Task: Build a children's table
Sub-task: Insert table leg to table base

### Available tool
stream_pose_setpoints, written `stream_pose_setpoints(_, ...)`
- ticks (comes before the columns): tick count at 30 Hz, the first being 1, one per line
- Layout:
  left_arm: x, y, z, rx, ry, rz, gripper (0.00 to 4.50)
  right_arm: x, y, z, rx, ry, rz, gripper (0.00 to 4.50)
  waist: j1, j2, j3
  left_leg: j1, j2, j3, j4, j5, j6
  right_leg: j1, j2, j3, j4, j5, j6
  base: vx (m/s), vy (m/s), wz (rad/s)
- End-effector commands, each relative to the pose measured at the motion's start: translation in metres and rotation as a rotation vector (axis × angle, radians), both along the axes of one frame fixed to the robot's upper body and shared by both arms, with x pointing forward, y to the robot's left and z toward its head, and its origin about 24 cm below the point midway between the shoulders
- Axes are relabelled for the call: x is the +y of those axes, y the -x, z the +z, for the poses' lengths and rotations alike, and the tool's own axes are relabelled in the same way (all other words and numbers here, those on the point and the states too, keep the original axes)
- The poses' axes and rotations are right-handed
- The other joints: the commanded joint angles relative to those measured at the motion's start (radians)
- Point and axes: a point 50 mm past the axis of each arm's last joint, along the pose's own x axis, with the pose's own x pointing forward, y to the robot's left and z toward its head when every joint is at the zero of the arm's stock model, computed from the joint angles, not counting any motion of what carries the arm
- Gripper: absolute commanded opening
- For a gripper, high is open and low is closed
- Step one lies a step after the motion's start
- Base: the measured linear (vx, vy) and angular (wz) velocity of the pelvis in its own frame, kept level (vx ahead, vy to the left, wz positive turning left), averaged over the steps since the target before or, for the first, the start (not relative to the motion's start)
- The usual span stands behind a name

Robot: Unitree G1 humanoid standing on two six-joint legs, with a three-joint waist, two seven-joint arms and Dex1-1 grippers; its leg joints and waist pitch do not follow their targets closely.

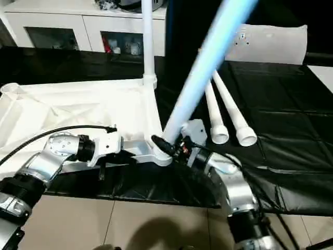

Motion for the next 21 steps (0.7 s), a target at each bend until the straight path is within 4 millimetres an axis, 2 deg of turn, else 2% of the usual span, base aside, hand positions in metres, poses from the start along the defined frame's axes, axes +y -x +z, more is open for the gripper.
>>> stream_pose_setpoints(1,0.005,0.000,-0.001,-0.008,-0.087,-0.033,0.00,0.000,0.010,-0.030,0.151,0.111,0.054,1.88,-0.001,0.011,-0.055,0.007,0.018,-0.007,-0.075,-0.373,0.003,0.032,-0.057,0.038,-0.089,-0.464,-0.115,0.000,0.000,0.00)
stream_pose_setpoints(2,0.003,0.001,0.000,-0.004,-0.096,-0.059,0.00,0.000,0.008,-0.029,0.159,0.145,0.092,1.88,-0.002,0.010,-0.056,0.007,0.018,-0.006,-0.074,-0.370,0.004,0.032,-0.056,0.038,-0.088,-0.449,-0.121,0.000,0.000,0.00)
stream_pose_setpoints(3,0.002,0.001,0.001,-0.004,-0.109,-0.088,0.00,0.000,0.006,-0.029,0.175,0.168,0.133,1.88,-0.004,0.004,-0.057,0.005,0.018,-0.005,-0.073,-0.362,0.006,0.034,-0.057,0.039,-0.085,-0.438,-0.128,0.000,0.000,0.00)
stream_pose_setpoints(7,0.000,0.000,0.004,-0.003,-0.137,-0.139,0.00,0.000,0.005,-0.027,0.210,0.191,0.213,1.88,-0.002,0.005,-0.060,0.004,0.019,-0.003,-0.071,-0.330,0.012,0.038,-0.056,0.039,-0.078,-0.388,-0.146,0.000,0.000,0.00)
stream_pose_setpoints(8,-0.002,-0.001,0.007,-0.007,-0.160,-0.177,0.00,0.000,0.005,-0.027,0.241,0.198,0.266,1.88,0.000,0.002,-0.063,0.005,0.022,-0.002,-0.070,-0.318,0.011,0.038,-0.055,0.041,-0.075,-0.346,-0.157,0.000,0.000,0.00)
stream_pose_setpoints(9,-0.002,-0.001,0.007,-0.007,-0.160,-0.177,0.00,0.000,0.005,-0.027,0.241,0.198,0.266,1.88,0.002,0.003,-0.065,0.002,0.022,-0.002,-0.070,-0.301,0.012,0.043,-0.054,0.040,-0.068,-0.301,-0.170,0.000,0.000,0.00)
stream_pose_setpoints(12,-0.004,-0.003,0.011,-0.010,-0.183,-0.221,0.00,0.001,0.010,-0.029,0.292,0.201,0.343,1.88,0.007,0.004,-0.069,0.005,0.024,0.001,-0.066,-0.274,0.016,0.045,-0.053,0.040,-0.057,-0.195,-0.206,0.000,0.000,0.00)
stream_pose_setpoints(15,-0.005,-0.004,0.012,-0.012,-0.196,-0.239,0.00,0.003,0.013,-0.031,0.316,0.192,0.378,1.88,0.015,0.002,-0.073,0.002,0.024,0.003,-0.061,-0.233,0.024,0.051,-0.055,0.040,-0.047,-0.122,-0.226,0.000,0.000,0.00)
stream_pose_setpoints(21,-0.002,-0.007,0.014,-0.013,-0.228,-0.245,0.00,0.010,0.021,-0.032,0.317,0.173,0.422,1.88,0.021,0.006,-0.067,0.005,0.023,0.005,-0.064,-0.250,0.015,0.050,-0.055,0.040,-0.053,-0.161,-0.216,0.000,0.000,0.00)
